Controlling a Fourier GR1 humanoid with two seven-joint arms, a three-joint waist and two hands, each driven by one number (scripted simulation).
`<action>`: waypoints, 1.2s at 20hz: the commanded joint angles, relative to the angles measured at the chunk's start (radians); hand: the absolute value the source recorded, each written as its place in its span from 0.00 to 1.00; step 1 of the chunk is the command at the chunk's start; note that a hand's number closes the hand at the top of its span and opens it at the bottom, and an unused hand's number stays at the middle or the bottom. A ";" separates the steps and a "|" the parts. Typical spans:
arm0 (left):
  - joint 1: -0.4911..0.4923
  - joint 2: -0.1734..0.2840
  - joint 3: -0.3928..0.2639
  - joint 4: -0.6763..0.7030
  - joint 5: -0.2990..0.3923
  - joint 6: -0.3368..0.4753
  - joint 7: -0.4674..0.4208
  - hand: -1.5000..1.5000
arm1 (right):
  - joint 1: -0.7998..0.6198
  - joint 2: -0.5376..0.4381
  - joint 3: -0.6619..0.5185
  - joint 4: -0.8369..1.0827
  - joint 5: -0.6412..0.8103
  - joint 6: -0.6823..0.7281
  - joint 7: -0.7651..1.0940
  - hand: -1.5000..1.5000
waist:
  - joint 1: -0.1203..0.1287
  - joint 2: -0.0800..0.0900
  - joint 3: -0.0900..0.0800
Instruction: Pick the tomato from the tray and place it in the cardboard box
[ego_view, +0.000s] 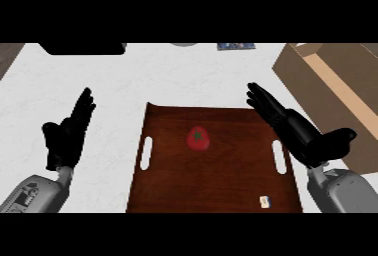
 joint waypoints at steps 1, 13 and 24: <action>0.023 -0.006 0.044 -0.027 -0.001 -0.046 0.006 0.50 | 0.008 0.064 -0.012 -0.053 0.076 -0.112 0.066 0.00 | 0.017 -0.002 0.009; 0.154 0.066 0.146 -0.165 0.203 -0.160 0.063 0.50 | 0.120 0.162 0.012 -0.206 0.675 -0.822 -0.103 0.00 | 0.018 -0.017 0.006; 0.147 0.106 0.197 -0.154 0.228 -0.208 0.083 0.50 | 0.125 -0.008 0.219 -0.211 1.093 -0.423 0.534 0.00 | 0.005 -0.013 -0.003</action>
